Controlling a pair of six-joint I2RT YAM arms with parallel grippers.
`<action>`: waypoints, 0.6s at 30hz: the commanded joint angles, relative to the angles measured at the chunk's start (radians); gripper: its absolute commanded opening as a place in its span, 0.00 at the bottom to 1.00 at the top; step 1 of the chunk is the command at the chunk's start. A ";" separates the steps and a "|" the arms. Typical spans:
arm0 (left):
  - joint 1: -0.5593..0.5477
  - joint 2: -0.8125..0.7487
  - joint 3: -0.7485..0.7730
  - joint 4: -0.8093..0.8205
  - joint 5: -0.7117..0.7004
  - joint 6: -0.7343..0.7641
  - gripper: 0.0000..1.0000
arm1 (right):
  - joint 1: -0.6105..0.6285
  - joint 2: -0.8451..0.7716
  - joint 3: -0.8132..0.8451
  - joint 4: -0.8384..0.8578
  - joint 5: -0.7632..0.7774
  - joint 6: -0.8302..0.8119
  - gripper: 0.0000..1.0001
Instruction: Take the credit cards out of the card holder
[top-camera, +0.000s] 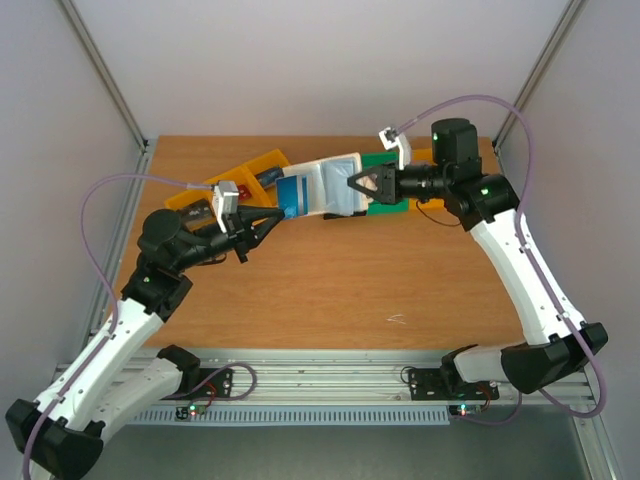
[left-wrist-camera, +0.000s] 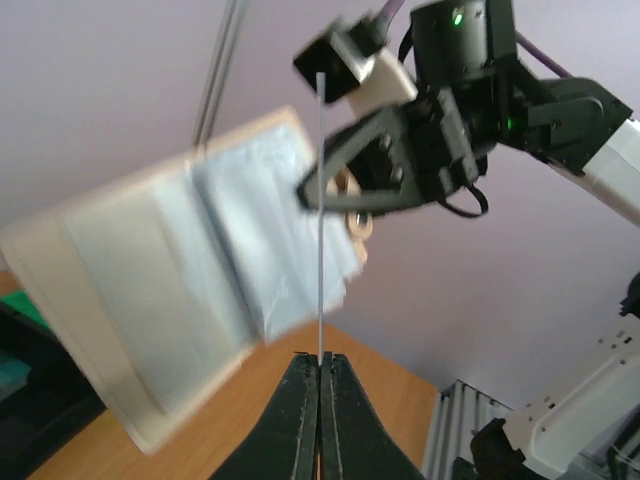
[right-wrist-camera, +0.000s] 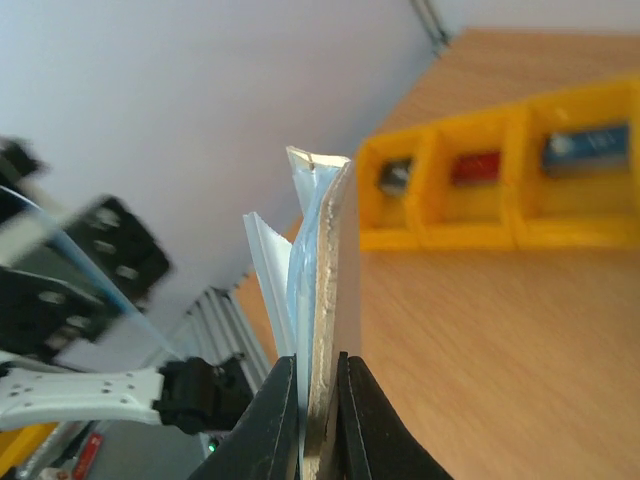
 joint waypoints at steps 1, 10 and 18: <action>0.009 -0.032 0.005 -0.028 -0.082 0.067 0.00 | 0.016 -0.010 -0.159 -0.154 0.187 -0.029 0.01; 0.009 -0.028 -0.004 -0.030 -0.080 0.077 0.00 | 0.136 0.130 -0.528 0.038 0.056 0.026 0.01; 0.004 -0.044 0.016 -0.231 -0.256 0.837 0.00 | 0.133 0.266 -0.535 -0.063 0.142 -0.028 0.01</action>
